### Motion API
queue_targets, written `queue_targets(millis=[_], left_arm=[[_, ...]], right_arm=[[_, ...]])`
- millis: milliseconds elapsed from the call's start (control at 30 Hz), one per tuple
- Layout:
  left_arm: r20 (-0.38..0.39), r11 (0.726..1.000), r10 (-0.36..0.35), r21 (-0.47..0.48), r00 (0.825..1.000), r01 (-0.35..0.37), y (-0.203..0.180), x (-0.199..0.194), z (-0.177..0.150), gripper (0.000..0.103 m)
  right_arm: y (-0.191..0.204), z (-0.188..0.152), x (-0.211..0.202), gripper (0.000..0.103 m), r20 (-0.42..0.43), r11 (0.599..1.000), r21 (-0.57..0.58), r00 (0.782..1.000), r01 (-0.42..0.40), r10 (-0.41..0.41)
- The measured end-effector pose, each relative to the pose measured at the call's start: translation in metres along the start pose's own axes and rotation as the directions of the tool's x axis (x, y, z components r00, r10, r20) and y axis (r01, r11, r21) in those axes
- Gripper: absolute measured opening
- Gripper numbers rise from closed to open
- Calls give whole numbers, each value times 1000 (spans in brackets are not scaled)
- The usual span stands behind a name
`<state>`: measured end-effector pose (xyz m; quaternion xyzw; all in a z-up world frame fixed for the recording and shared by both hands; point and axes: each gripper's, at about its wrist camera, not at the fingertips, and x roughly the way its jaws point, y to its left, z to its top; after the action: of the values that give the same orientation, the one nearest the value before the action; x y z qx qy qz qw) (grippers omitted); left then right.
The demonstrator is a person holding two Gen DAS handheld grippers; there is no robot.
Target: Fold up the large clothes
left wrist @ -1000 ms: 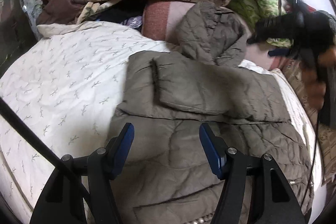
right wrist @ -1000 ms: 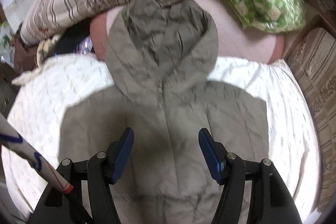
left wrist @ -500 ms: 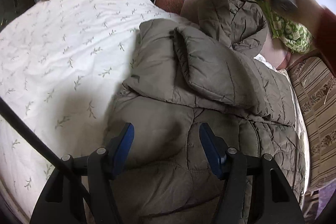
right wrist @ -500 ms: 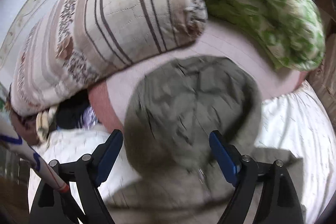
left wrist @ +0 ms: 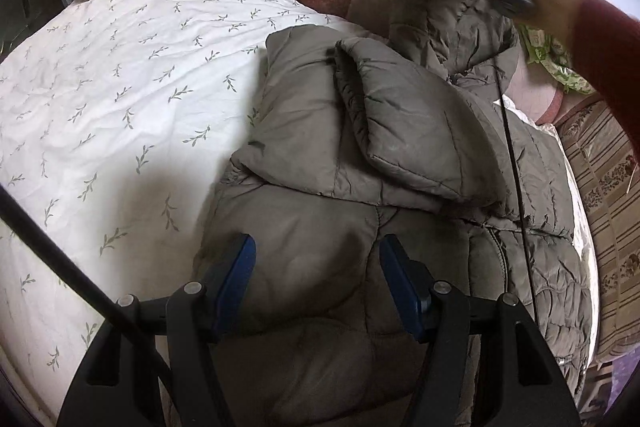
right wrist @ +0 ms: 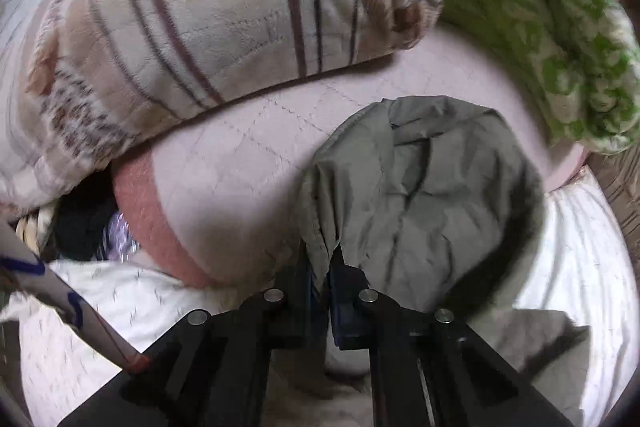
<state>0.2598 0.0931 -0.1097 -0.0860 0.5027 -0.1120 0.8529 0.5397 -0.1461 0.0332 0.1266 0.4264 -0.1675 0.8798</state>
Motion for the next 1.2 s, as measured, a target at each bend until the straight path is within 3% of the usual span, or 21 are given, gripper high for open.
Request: queue_targets(millis=[200, 300, 433, 533, 633, 767, 867, 933, 1000, 1100, 1200], left_arm=[[39, 999, 49, -15, 998, -48, 12, -14, 7, 63], [54, 998, 54, -46, 997, -52, 23, -23, 9, 63], [85, 993, 85, -83, 993, -78, 37, -34, 11, 63], [101, 990, 116, -96, 988, -106, 43, -39, 12, 63], [106, 988, 126, -98, 986, -116, 44, -40, 10, 63], [109, 985, 159, -85, 981, -150, 40, -40, 7, 63], [111, 981, 186, -75, 976, -178, 38, -39, 6, 63], [105, 983, 174, -80, 979, -166, 40, -38, 7, 63], [102, 985, 161, -81, 982, -154, 39, -38, 8, 63], [107, 986, 154, -75, 982, -147, 38, -40, 9, 63], [111, 988, 145, -70, 983, -137, 36, -41, 9, 63]], right_arm=[[-11, -48, -109, 7, 26, 988, -129, 996, -83, 87], [-29, -96, -172, 6, 18, 974, -185, 990, -132, 137], [-63, -185, -237, 6, 2, 959, -214, 982, -184, 189], [-86, -255, -246, 6, -31, 955, -197, 975, -221, 219], [-98, -300, -208, 6, -92, 971, -103, 974, -218, 209], [-101, -310, -139, 7, -153, 985, -1, 973, -175, 173], [-101, -310, -114, 11, -189, 985, 32, 966, -172, 175], [-106, -311, -120, 23, -193, 981, 40, 961, -192, 196], [-109, -312, -138, 57, -206, 975, -15, 955, -220, 212], [-123, -318, -180, 60, -180, 962, -110, 957, -250, 228], [-134, -307, -215, 60, -85, 963, -183, 979, -198, 186]])
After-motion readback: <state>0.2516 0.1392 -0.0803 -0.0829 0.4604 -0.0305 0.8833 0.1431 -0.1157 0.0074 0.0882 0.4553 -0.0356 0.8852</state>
